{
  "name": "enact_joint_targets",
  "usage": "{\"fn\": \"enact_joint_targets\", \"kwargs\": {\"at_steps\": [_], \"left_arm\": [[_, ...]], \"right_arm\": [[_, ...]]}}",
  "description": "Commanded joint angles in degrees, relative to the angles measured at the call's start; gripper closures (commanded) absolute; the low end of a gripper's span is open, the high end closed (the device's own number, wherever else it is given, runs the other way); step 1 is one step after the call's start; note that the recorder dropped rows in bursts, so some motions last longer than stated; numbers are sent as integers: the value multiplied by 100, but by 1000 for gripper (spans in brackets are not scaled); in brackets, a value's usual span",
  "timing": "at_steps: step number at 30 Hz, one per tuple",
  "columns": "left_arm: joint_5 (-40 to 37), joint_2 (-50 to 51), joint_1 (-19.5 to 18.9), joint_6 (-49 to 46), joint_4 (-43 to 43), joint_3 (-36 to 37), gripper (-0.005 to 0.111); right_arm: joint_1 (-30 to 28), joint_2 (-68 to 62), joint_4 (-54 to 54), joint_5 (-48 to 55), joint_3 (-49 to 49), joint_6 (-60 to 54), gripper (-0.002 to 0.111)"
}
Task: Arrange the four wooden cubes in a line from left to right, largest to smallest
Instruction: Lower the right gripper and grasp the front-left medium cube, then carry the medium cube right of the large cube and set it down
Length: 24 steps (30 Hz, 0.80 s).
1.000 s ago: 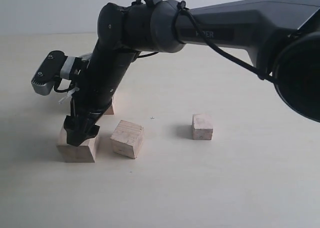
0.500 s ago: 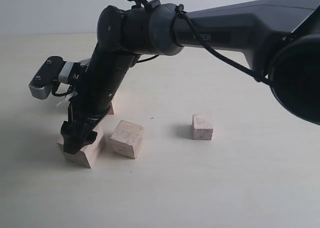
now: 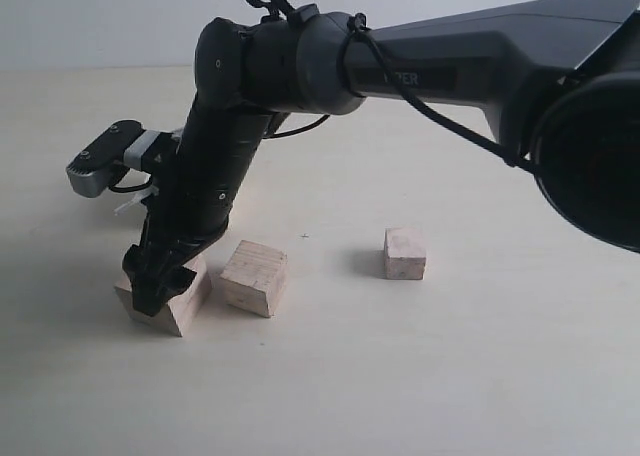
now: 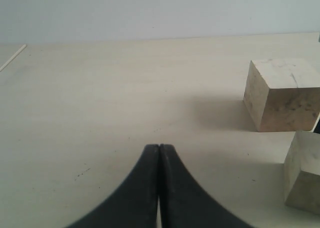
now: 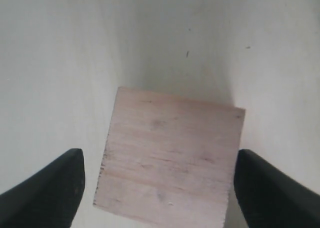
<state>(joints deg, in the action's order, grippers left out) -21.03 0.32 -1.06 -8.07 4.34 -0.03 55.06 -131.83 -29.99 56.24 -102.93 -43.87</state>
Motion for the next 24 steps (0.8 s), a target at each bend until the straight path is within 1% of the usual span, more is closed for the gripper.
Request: {"fn": "enact_joint_targets", "kwargs": {"at_steps": [1,9,15,16,17,20,21,22,23,24], "left_arm": [[54,-32,25,6,-17,3,107],[54,-32,25,6,-17,3,107],[54,-32,25,6,-17,3,107],[54,-32,25,6,-17,3,107],[54,-32,25,6,-17,3,107],[54,-32,25,6,-17,3,107],[54,-32,25,6,-17,3,107],[54,-32,25,6,-17,3,107],[54,-32,25,6,-17,3,107],[54,-32,25,6,-17,3,107]], "right_arm": [[22,-18,42,17,18,45,31],[62,-175,-115,78,18,57,31],[124,-322,-105,-193,18,57,31],[124,-322,-89,-193,18,57,34],[124,-322,-80,-182,18,57,38],[124,-278,302,17,18,57,75],[124,-213,472,134,18,148,90],[124,-139,585,230,18,260,101],[124,-21,686,336,18,333,108],[124,115,742,486,18,333,108]]}}
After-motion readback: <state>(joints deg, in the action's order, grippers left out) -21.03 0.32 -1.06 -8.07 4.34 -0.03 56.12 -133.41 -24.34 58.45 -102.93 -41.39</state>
